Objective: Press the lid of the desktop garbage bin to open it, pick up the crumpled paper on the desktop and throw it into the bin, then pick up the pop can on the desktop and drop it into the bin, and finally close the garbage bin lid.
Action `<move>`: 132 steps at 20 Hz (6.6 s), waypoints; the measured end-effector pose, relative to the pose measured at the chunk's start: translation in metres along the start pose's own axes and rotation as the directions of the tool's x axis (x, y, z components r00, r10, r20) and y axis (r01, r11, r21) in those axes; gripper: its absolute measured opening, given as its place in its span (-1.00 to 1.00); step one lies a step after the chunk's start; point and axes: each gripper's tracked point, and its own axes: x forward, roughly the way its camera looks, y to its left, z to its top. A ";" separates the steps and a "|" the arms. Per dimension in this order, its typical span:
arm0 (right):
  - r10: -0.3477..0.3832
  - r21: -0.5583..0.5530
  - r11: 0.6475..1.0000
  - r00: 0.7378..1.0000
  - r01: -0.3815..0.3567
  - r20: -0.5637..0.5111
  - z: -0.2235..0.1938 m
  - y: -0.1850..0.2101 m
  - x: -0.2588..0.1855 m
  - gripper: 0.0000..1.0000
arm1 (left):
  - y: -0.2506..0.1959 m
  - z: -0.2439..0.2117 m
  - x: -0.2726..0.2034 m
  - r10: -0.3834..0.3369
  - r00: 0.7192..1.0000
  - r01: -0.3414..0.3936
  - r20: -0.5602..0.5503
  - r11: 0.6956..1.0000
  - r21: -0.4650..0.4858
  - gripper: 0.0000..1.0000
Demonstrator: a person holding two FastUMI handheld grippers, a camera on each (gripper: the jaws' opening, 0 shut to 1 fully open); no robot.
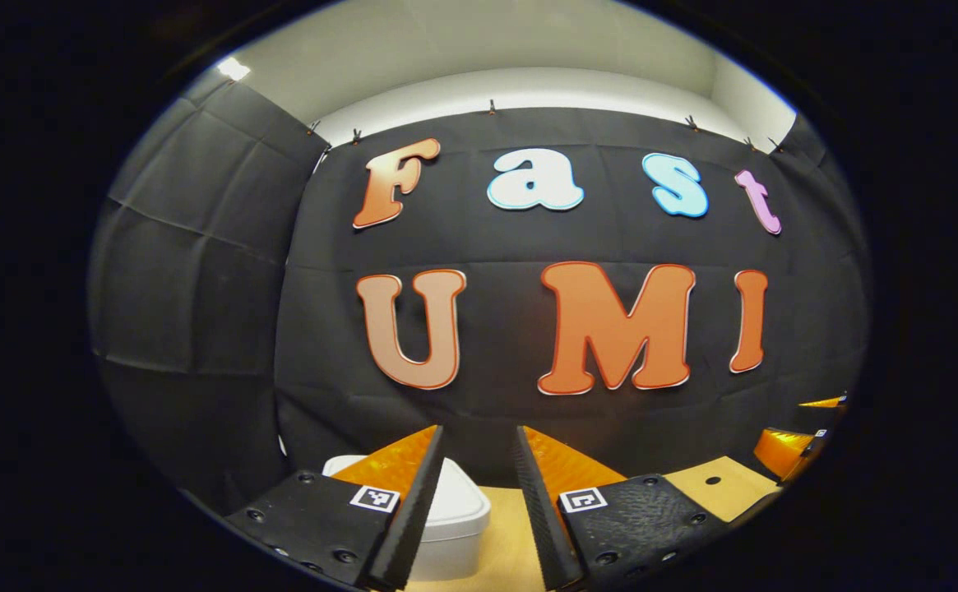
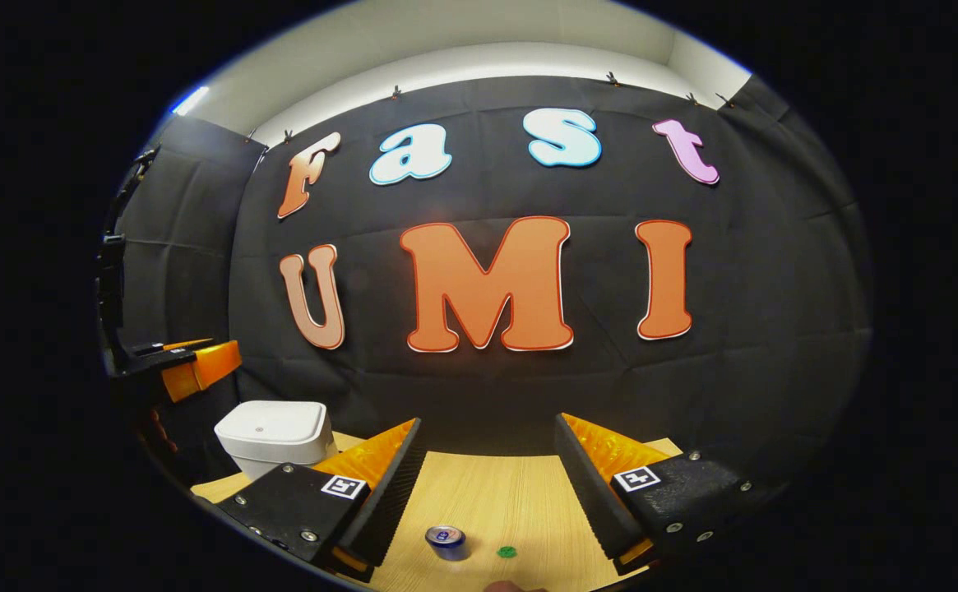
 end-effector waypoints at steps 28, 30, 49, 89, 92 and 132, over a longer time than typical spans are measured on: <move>-0.009 -0.011 1.000 0.995 0.008 -0.104 -0.042 -0.003 0.011 0.87 | 0.077 -0.181 0.076 0.036 0.894 -0.075 -0.447 0.995 -0.069 -1.00; -0.001 -0.012 1.000 0.995 0.000 -0.103 -0.042 -0.003 0.011 0.87 | 0.076 -0.177 0.073 0.036 0.898 -0.067 -0.439 0.996 -0.056 -1.00; 0.006 -0.015 1.000 0.995 -0.007 -0.099 -0.047 -0.012 0.001 0.87 | -0.014 -0.018 0.011 -0.061 0.998 0.061 -0.017 0.998 0.017 0.27; -0.003 -0.082 0.994 0.759 -0.067 -0.651 -0.383 -0.045 0.065 0.91 | -0.066 0.003 -0.098 -0.105 0.992 0.111 -0.071 0.990 0.092 0.90; -0.015 -0.098 0.993 0.736 -0.070 -0.677 -0.396 -0.047 0.062 0.82 | -0.066 -0.001 -0.100 -0.105 0.991 0.113 -0.089 0.989 0.094 0.88; 0.330 0.026 0.943 0.920 -0.332 -0.211 -0.086 0.121 0.088 -0.65 | 0.018 -0.032 -0.087 -0.096 0.991 0.093 -0.091 0.995 -0.037 0.89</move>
